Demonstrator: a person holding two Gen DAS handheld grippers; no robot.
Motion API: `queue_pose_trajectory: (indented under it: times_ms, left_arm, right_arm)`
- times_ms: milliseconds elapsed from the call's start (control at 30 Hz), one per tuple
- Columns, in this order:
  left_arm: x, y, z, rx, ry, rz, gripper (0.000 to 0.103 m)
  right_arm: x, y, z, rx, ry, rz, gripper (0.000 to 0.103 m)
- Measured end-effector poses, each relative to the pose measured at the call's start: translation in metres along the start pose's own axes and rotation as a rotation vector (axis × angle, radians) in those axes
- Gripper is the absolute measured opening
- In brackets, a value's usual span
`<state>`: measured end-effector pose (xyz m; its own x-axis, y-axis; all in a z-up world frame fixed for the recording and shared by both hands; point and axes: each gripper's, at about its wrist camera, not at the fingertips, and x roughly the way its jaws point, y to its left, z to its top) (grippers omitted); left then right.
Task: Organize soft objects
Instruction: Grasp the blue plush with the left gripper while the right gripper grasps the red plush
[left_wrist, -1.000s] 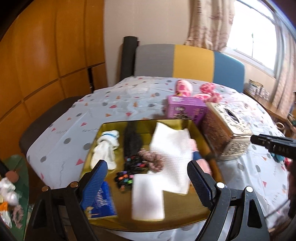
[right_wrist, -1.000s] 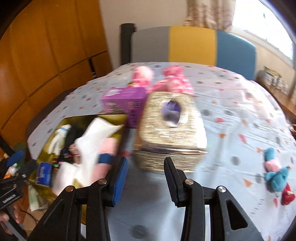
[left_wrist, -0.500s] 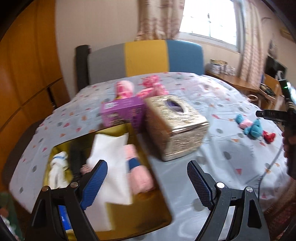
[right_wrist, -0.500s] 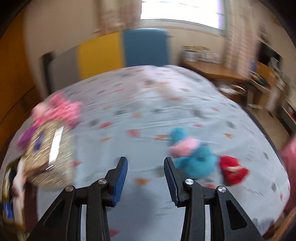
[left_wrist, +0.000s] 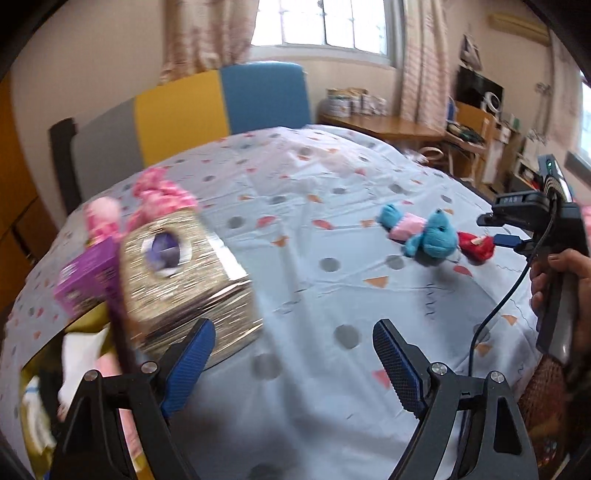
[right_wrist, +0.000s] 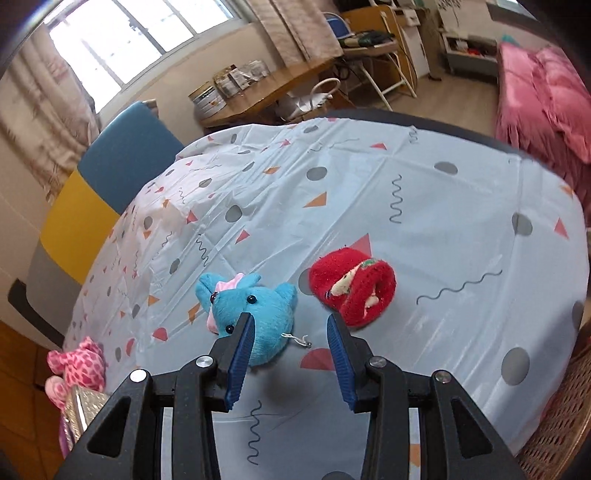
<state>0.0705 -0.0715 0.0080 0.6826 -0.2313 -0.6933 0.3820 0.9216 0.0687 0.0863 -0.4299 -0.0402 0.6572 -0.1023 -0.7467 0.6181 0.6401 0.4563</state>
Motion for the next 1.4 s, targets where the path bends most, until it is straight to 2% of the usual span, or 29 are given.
queue_pose_trajectory:
  times_ms: [100,200,300,467,633,900,967,1000,1067,1100,1200,1267,1400]
  left_arm:
    - [0.023,-0.024,0.015,0.036,0.034,-0.064,0.084]
    - [0.05,-0.043,0.032,0.008,0.083,-0.163,0.083]
    - [0.077,-0.062,0.05,-0.015,0.131,-0.229,0.084]
    - [0.119,-0.103,0.082,-0.042,0.174,-0.32,0.095]
    - [0.156,-0.137,0.102,-0.046,0.193,-0.354,0.096]
    - [0.225,-0.176,0.113,-0.094,0.305,-0.335,0.099]
    - [0.236,-0.18,0.11,-0.111,0.318,-0.355,0.083]
    - [0.239,-0.18,0.11,-0.12,0.324,-0.374,0.068]
    - [0.237,-0.179,0.108,-0.129,0.318,-0.418,0.057]
    - [0.235,-0.179,0.108,-0.122,0.317,-0.476,0.051]
    - [0.222,-0.177,0.107,-0.067,0.289,-0.504,0.044]
    - [0.216,-0.171,0.106,-0.059,0.282,-0.512,0.044]
    - [0.2,-0.148,0.101,-0.035,0.257,-0.481,0.044]
  right_arm:
    - [-0.003,-0.012,0.001,0.066,-0.007,0.024,0.041]
    - [-0.008,-0.024,0.004,0.136,-0.038,0.051,0.041]
    - [-0.012,-0.032,0.006,0.192,-0.058,0.079,0.047]
    - [-0.013,-0.04,0.008,0.242,-0.061,0.126,0.05]
    - [-0.01,-0.042,0.008,0.263,-0.041,0.167,0.05]
    - [-0.003,-0.041,0.006,0.267,0.004,0.196,0.05]
    - [-0.002,-0.04,0.006,0.268,0.009,0.198,0.051]
    - [-0.002,-0.04,0.006,0.266,0.009,0.197,0.051]
    - [-0.002,-0.039,0.005,0.262,0.014,0.203,0.051]
    - [-0.001,-0.038,0.005,0.259,0.017,0.205,0.051]
    - [-0.001,-0.038,0.005,0.255,0.019,0.203,0.051]
    - [-0.002,-0.038,0.005,0.247,0.01,0.187,0.051]
    - [-0.003,-0.034,0.007,0.212,-0.002,0.148,0.051]
